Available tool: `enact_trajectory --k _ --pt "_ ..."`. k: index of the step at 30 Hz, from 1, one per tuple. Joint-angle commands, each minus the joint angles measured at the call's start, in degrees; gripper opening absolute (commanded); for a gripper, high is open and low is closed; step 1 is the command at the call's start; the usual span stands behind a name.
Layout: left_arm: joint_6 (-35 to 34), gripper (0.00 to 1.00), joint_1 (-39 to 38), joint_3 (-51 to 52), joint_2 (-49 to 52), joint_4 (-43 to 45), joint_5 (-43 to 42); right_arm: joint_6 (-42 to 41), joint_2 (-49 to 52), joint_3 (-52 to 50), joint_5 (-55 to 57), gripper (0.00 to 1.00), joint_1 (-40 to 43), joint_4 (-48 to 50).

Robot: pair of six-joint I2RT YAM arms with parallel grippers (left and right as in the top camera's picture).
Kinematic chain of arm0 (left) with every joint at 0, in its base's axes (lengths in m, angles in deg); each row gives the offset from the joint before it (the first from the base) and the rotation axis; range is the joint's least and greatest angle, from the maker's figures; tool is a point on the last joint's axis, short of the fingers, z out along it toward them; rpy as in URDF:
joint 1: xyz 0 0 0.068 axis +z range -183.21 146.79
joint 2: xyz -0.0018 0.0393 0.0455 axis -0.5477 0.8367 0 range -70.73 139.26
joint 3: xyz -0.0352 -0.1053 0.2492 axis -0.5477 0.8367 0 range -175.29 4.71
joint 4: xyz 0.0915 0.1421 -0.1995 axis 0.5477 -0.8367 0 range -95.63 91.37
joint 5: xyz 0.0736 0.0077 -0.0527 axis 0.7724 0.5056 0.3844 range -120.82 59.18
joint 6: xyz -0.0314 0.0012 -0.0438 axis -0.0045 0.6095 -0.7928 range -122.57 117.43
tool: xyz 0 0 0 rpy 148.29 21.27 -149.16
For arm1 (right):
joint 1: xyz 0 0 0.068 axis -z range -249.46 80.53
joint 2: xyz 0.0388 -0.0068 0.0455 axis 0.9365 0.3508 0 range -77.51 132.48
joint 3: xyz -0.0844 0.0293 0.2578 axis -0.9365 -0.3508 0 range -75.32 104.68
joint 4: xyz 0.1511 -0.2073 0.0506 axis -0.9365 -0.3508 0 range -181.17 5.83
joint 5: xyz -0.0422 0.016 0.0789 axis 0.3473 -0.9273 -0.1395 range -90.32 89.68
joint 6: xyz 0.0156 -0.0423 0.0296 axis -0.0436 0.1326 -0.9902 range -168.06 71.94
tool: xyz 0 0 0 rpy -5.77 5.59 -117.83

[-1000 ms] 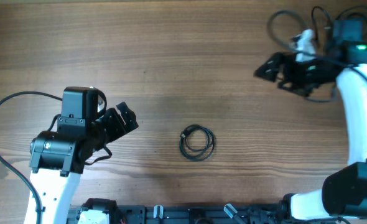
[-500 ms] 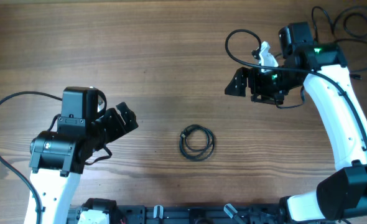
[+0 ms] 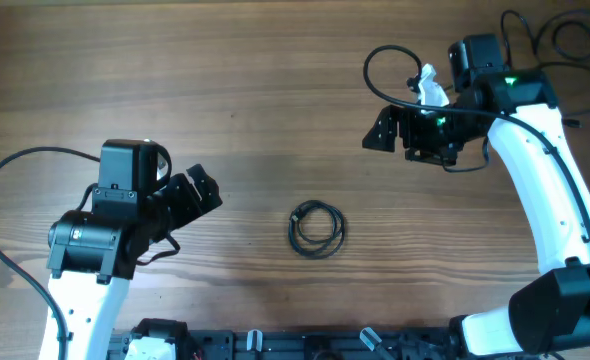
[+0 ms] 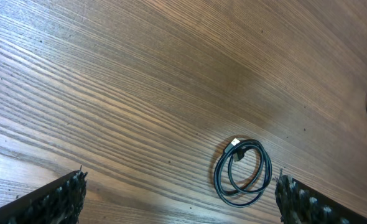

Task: Untangle cables
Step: 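Move the right gripper back toward the last coiled cable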

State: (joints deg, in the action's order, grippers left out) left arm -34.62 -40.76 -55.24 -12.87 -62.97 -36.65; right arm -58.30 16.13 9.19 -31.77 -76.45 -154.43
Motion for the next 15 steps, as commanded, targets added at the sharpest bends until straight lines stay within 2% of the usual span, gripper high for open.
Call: enact_trajectory --k 1,3,6,10,15 --pt "-0.4 1.0 -0.3 -0.1 0.0 0.0 0.3 -0.2 0.3 -0.5 0.6 1.0 -0.2 0.3" --pt "-0.3 1.0 -0.3 -0.1 0.0 0.0 0.4 -0.2 0.3 -0.5 1.1 1.0 -0.2 0.4" --pt "-0.3 1.0 -0.3 -0.1 0.0 0.0 0.4 -0.3 0.5 -0.5 8.7 1.0 -0.2 1.3" --pt "-0.3 1.0 -0.3 -0.1 0.0 0.0 0.4 -0.5 0.9 -0.9 9.2 1.0 -0.2 3.5" --pt "-0.3 1.0 -0.3 -0.1 0.0 0.0 0.4 -5.0 0.9 -5.6 8.9 1.0 -0.8 8.3"
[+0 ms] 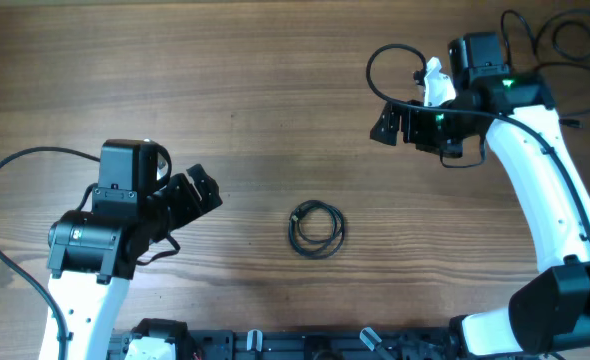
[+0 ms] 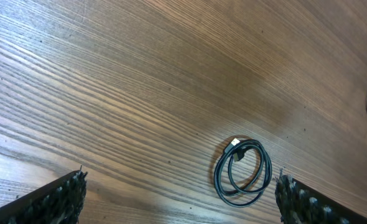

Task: Untangle cables
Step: 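Move the right gripper back toward the last coiled cable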

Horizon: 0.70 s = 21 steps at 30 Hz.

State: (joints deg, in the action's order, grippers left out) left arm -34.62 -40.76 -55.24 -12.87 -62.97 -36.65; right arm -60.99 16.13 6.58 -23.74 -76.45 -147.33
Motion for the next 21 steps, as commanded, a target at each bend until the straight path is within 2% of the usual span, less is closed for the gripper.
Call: enact_trajectory --k 1,3,6,11,14,15,16,18,21 --pt "-0.3 1.0 -0.3 -0.1 0.0 0.0 0.4 -2.3 0.9 -4.3 0.9 1.0 -1.3 1.8" --pt "-0.3 1.0 -0.3 -0.1 0.0 0.0 0.4 -2.7 0.9 -7.7 0.9 0.98 -3.4 3.2" --pt "-0.3 1.0 -0.3 -0.1 0.0 0.0 0.4 -3.2 1.0 -12.6 0.3 0.87 -7.8 6.3" --pt "-0.3 1.0 -0.3 -0.1 0.0 0.0 0.4 -13.0 1.1 -19.4 1.6 0.82 -15.6 14.4" --pt "-0.3 1.0 -0.3 -0.1 0.0 0.0 0.4 -22.5 1.1 -22.6 6.6 0.72 -19.6 17.6" --pt "-0.3 1.0 -0.3 -0.1 0.0 0.0 0.4 -26.3 1.1 -23.7 7.6 0.72 -20.5 18.2" --pt "-0.3 1.0 -0.3 -0.1 0.0 0.0 0.4 -30.4 1.1 -25.0 7.5 0.78 -21.6 19.0" --pt "-0.3 1.0 -0.3 -0.1 0.0 0.0 0.4 -33.3 1.1 -26.1 7.5 0.82 -22.5 19.2" --pt "-0.3 1.0 -0.3 -0.1 0.0 0.0 0.4 -35.3 1.1 -27.8 7.5 0.82 -24.0 20.8"
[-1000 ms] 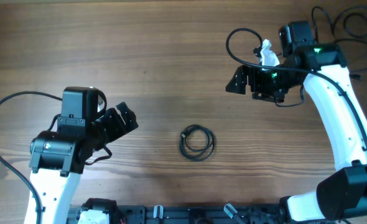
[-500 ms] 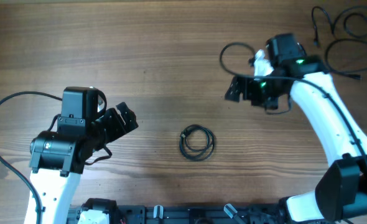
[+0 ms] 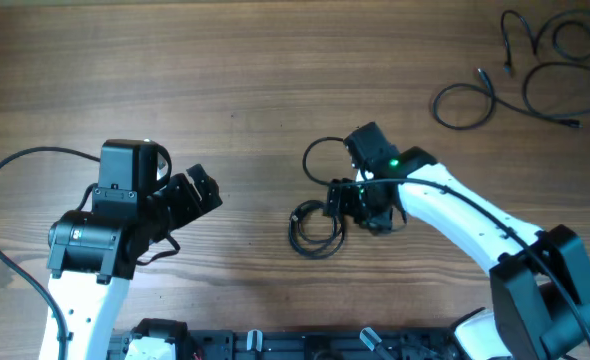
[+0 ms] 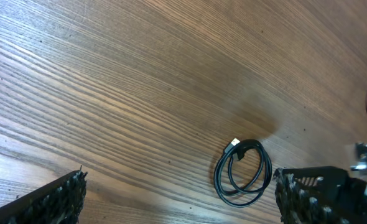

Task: Untangle cables
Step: 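Move the right gripper back toward the last coiled cable, then grasp the coiled cable with both grippers from either side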

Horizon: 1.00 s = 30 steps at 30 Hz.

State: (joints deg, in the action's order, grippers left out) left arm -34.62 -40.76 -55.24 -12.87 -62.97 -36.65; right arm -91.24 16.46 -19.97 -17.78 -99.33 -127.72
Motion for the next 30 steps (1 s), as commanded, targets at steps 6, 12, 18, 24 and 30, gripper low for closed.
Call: enact_trajectory --k 6,12,18,24,30 --pt "-0.4 1.0 -0.3 -0.1 0.0 0.0 0.3 -4.9 0.7 -1.4 2.1 0.86 -2.4 2.8" --pt "-1.8 1.0 -0.3 0.0 0.3 1.0 -5.4 -4.9 0.7 -1.4 5.3 1.0 -2.4 2.8" --pt "-1.4 1.0 -4.3 0.7 6.7 -3.1 -9.8 -3.2 0.7 -1.4 6.5 1.0 -2.4 2.6" --pt "-1.2 0.96 -9.6 5.1 17.4 0.0 -9.8 -0.3 0.7 -1.4 6.5 0.98 -2.4 1.9" --pt "-1.2 0.93 -16.7 5.4 27.1 7.0 -9.8 4.7 0.7 -1.4 4.5 0.99 2.9 0.4"
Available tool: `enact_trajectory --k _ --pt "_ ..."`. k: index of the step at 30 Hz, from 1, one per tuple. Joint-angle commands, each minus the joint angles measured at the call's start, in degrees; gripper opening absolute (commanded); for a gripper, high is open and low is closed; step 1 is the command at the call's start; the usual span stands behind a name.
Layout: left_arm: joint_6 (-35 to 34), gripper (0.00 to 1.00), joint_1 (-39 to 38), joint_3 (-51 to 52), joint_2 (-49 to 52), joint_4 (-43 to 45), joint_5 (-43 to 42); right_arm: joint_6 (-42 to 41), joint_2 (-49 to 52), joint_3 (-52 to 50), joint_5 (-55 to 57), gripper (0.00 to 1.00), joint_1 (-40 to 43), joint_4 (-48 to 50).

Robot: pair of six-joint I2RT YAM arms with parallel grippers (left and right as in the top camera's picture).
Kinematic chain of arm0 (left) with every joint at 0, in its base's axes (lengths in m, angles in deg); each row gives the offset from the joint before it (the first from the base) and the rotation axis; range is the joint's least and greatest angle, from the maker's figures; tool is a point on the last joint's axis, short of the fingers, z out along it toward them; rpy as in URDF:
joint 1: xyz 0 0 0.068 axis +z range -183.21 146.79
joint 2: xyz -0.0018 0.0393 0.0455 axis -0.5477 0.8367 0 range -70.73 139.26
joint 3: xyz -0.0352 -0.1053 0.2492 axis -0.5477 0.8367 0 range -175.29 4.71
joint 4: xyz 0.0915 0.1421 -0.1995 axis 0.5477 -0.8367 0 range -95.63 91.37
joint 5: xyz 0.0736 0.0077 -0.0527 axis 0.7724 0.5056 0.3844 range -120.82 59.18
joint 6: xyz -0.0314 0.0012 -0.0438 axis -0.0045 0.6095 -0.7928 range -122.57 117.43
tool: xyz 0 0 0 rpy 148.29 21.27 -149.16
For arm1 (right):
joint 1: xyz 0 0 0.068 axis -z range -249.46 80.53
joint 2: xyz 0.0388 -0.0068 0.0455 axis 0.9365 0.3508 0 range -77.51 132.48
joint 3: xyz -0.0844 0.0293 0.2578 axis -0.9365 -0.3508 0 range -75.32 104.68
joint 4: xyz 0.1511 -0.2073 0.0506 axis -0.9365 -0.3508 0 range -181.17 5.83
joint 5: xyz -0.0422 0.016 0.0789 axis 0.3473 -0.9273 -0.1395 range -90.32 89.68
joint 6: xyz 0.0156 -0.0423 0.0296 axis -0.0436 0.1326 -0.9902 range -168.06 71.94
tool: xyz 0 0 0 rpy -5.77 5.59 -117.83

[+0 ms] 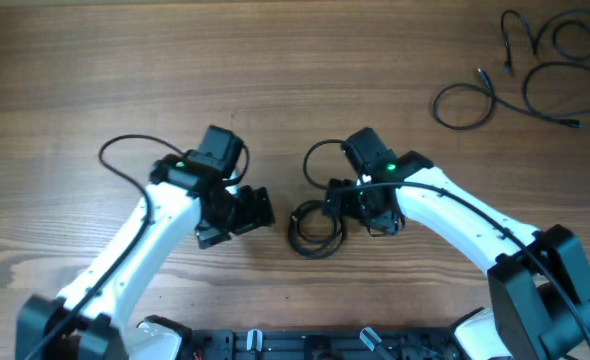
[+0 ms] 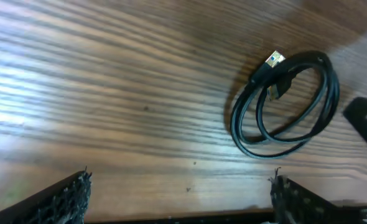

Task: Untangle cables
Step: 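Grasp the coiled cable with both grippers from either side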

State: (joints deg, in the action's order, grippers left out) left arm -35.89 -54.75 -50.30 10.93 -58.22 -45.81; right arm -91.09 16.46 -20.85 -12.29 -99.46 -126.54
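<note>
A small black coiled cable (image 1: pixel 315 228) lies at the table's middle; in the left wrist view the coil (image 2: pixel 286 102) shows a pale connector tip (image 2: pixel 274 59) at its top. My left gripper (image 1: pixel 237 222) hovers just left of the coil, its jaws wide open and empty (image 2: pixel 180 182). My right gripper (image 1: pixel 360 205) sits low at the coil's right edge; a dark piece of it enters the left wrist view. Whether it grips the coil is hidden. A tangle of loose black cables (image 1: pixel 535 65) lies at the far right back.
Each arm trails its own black lead in a loop, the left (image 1: pixel 125 150) and the right (image 1: pixel 320 158). A black rail (image 1: pixel 295 345) runs along the table's front edge. Bare wooden table (image 1: pixel 275 60) spreads across the back and left.
My left arm has moved from the table's left side to just left of the coil, jaws still open. The right gripper and the coil stay where they were.
At first my right gripper hung high at the far right back and the left arm rested at the left. It stayed much the same. Then the right gripper was down at the coil's right edge. Now the left gripper flanks the coil too.
</note>
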Motion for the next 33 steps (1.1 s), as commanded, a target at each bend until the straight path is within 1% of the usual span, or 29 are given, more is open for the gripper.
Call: enact_trajectory --k 1,5,8,11,14,16,21,24,27,31,33 --pt "0.0 0.91 -3.8 0.4 4.8 3.5 -0.7 7.1 0.7 -0.5 -1.6 0.99 4.3 -1.4" --pt "-0.2 0.9 -7.2 0.5 9.6 7.5 -2.6 9.2 0.7 -0.5 -1.6 0.98 6.9 -4.0" --pt "-0.2 0.86 -9.5 0.5 13.4 9.5 -3.6 11.5 0.7 -0.5 -2.3 0.86 6.8 -5.2" --pt "-0.6 0.83 -9.6 0.5 15.8 10.2 -3.5 11.5 0.7 -0.5 -2.3 0.79 6.8 -5.9" --pt "-1.1 0.71 -9.6 0.5 17.6 11.5 -3.6 11.5 0.7 -0.5 -2.3 0.71 6.8 -5.9" --pt "-1.0 0.68 -9.7 0.5 18.5 11.5 -3.6 11.5 0.7 -0.5 -2.3 0.67 6.8 -5.9" --pt "-1.1 0.61 -9.7 0.7 19.0 14.3 -3.3 11.6 0.7 -0.5 -3.8 0.67 6.8 -5.4" --pt "-1.9 0.57 -9.7 0.7 19.0 15.1 0.2 11.6 0.7 -0.5 -4.0 0.67 6.8 -5.5" --pt "-1.9 0.54 -9.7 0.7 19.0 15.1 0.5 11.6 0.7 -0.5 -4.0 0.67 6.8 -5.4" --pt "-1.9 0.48 -9.8 0.8 19.0 16.3 0.7 11.6 0.7 -0.5 -4.9 0.67 6.8 -5.2" --pt "-1.9 0.42 -9.8 1.0 19.0 17.2 0.7 11.6 0.7 -0.5 -4.9 0.67 6.8 -5.2"
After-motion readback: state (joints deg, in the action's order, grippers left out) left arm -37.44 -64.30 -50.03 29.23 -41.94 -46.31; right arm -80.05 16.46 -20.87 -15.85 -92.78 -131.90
